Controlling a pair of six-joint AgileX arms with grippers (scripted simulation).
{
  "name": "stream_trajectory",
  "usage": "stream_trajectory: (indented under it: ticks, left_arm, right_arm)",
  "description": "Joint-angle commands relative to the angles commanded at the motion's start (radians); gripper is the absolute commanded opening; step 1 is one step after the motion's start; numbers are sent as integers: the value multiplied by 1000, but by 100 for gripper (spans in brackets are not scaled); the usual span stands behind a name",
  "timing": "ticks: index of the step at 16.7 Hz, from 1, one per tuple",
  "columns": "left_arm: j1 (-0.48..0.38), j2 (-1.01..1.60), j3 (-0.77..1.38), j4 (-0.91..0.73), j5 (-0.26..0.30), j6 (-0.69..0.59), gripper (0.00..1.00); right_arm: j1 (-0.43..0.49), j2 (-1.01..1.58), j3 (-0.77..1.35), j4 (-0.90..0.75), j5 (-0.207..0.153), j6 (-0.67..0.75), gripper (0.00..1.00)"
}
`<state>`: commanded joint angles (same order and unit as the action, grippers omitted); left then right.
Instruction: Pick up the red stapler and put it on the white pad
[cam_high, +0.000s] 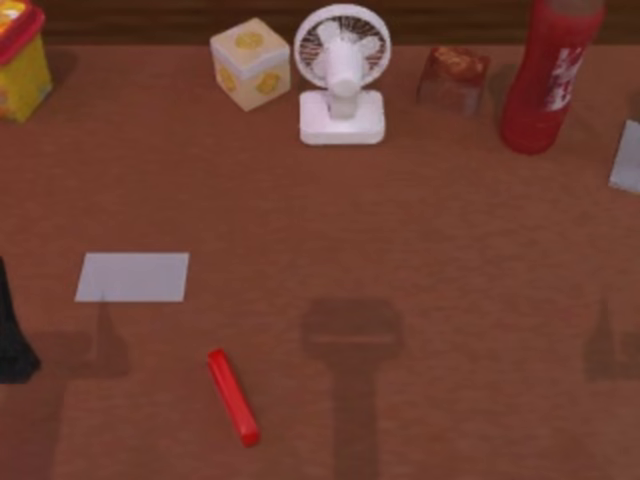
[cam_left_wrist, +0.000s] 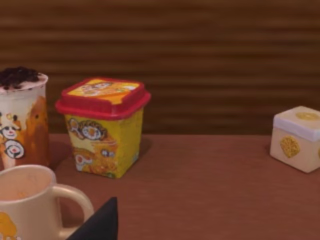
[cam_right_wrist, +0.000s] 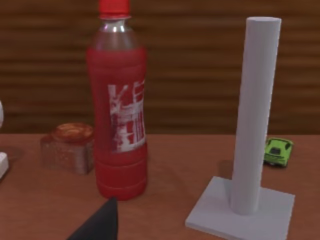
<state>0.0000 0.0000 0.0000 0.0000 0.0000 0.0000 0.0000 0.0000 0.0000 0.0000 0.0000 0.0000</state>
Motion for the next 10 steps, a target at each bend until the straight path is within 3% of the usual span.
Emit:
stream_trajectory:
  ticks: [5,10]
  left_arm:
    - [-28,63,63,-49,1,-50,100]
    - [-136,380,330,-262,-1,-254,100]
  right_arm:
    - [0,0,0,0,0,0,100]
    - [0,0,0,0,0,0,100]
